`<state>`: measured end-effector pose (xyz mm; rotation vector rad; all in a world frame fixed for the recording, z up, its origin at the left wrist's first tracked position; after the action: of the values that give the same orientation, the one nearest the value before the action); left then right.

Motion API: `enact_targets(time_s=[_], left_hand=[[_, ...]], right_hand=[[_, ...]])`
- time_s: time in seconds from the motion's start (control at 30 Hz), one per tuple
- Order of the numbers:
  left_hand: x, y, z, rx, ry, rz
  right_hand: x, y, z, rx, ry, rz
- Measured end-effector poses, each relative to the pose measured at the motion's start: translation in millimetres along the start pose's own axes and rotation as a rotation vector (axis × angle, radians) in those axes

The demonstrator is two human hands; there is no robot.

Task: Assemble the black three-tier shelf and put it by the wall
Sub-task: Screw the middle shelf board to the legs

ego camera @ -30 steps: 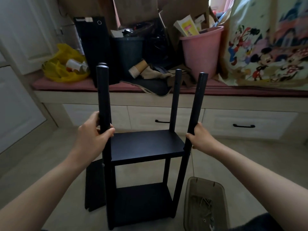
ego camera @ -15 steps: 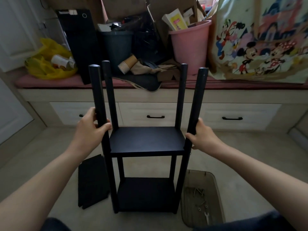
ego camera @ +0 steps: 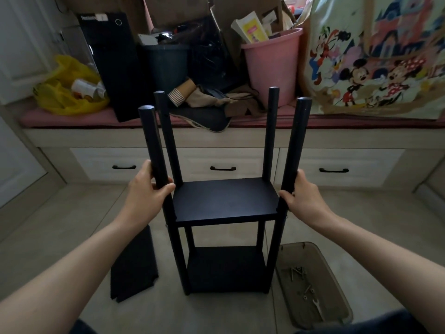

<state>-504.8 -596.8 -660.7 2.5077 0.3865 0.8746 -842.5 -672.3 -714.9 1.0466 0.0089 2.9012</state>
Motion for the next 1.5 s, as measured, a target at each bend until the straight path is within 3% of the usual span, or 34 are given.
enact_targets(time_s=[0.5, 0.9, 1.1, 1.27, 1.4, 1.5], left_hand=[[16.3, -10.1, 27.8, 0.043, 0.132, 0.069], [29.6, -20.4, 27.2, 0.05, 0.192, 0.189], [33.1, -26.0, 30.3, 0.149, 0.216, 0.297], [50.8, -35.4, 36.7, 0.253, 0.254, 0.407], [73.7, -43.3, 48.9, 0.308, 0.232, 0.413], [85.0, -54.8, 69.9, 0.405, 0.289, 0.508]], right_hand=[[-29.6, -4.5, 2.2, 0.094, -0.026, 0.005], [-16.8, -23.0, 3.6, -0.011, -0.11, -0.111], [-16.1, -44.1, 14.0, -0.143, -0.212, -0.16], [-42.2, -64.4, 21.1, -0.156, -0.24, -0.076], [-82.2, -82.9, 36.2, -0.017, -0.26, 0.065], [-112.9, -96.3, 52.5, 0.111, -0.374, 0.162]])
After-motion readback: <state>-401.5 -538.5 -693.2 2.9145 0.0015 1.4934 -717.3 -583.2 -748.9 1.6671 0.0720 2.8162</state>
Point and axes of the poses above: each hand's wrist, its own y-axis towards the middle knuckle, its own x-axis out of the back of the hand, z = x × y, the point moved 5 cm from there along y, towards the middle knuckle, and after that the axes turned 11 degrees about -x, right-handed, at the moved point
